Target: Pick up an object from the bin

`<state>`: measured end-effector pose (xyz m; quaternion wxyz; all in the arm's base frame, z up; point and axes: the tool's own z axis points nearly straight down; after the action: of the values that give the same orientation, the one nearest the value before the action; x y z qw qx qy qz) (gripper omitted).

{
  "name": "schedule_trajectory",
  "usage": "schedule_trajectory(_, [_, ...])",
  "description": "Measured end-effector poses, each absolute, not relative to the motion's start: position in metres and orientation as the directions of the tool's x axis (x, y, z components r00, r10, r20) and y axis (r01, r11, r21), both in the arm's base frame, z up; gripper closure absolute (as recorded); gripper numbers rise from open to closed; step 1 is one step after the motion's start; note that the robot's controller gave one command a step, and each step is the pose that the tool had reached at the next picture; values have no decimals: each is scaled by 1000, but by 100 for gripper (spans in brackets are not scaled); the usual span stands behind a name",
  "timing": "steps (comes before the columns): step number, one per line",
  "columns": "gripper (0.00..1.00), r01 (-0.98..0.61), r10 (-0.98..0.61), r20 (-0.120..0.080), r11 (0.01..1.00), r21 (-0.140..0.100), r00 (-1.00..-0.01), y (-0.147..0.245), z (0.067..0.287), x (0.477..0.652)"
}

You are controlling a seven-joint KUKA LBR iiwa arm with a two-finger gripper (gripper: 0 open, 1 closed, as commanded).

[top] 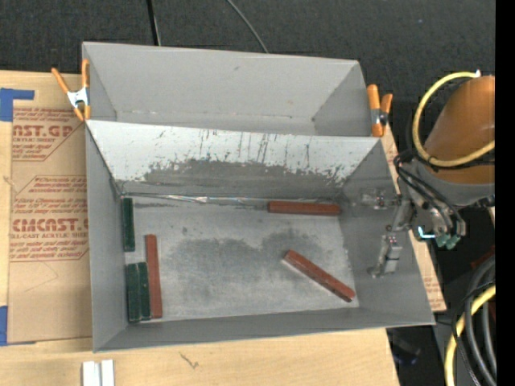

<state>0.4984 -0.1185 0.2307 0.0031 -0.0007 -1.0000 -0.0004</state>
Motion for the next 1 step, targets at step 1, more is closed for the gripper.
schedule_trajectory(1, [0,0,-1,-2,1000,-1,-1000,-118,235,500])
